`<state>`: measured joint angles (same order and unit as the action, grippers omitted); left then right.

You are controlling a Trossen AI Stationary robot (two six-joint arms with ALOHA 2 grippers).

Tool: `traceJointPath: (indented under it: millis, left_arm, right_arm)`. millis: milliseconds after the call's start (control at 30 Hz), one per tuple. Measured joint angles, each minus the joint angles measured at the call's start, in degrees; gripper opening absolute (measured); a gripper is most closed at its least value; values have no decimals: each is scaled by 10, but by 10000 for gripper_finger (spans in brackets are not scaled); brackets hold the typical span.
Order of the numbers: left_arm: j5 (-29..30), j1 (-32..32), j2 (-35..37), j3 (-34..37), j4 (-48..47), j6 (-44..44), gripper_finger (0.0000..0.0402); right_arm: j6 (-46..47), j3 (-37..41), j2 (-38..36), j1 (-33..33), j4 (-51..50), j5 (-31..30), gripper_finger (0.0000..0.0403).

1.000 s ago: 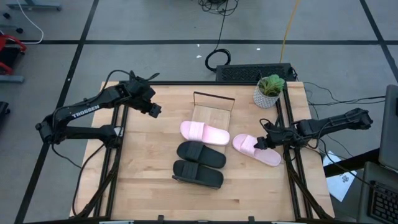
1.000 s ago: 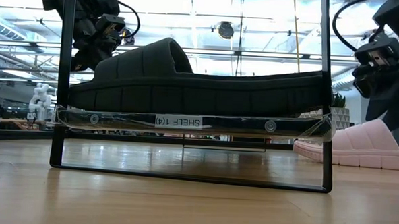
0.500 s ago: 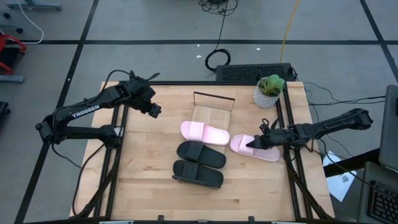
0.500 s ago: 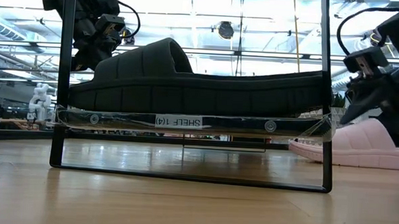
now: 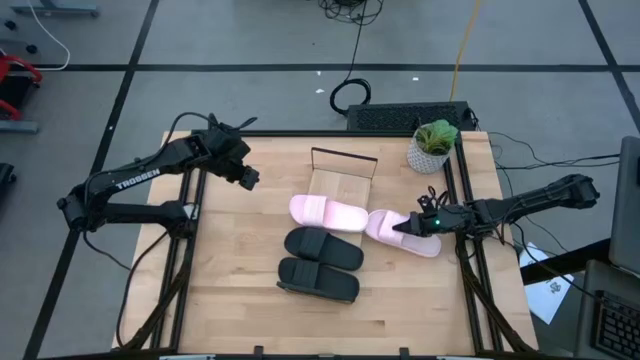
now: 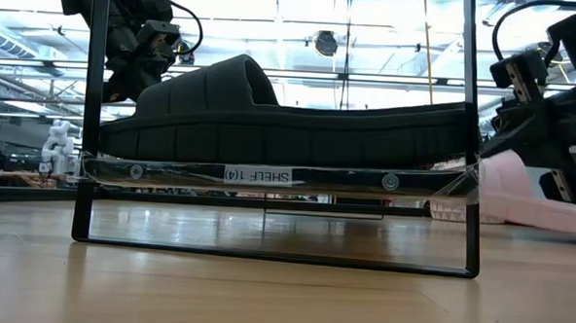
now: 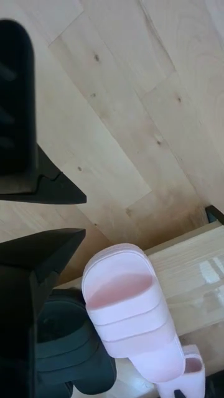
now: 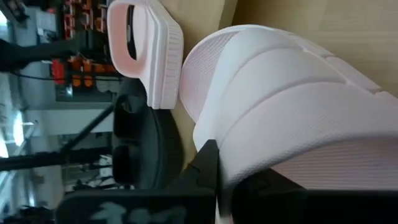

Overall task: Pick and place slides into the shelf
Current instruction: Put the pink slide on the shelf

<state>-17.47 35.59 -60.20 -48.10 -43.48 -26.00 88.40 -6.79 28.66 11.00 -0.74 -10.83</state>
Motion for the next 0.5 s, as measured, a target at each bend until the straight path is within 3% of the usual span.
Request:
traceJointPath:
  millis: [200,500]
  left_arm:
    - [-1,0,0,0,-1,4,70]
    - [-3,0,0,0,-15,18,70]
  right_arm:
    - [11,-27,-11,0,-43,2,3]
    - [24,-199,-18,0,-397,32,1]
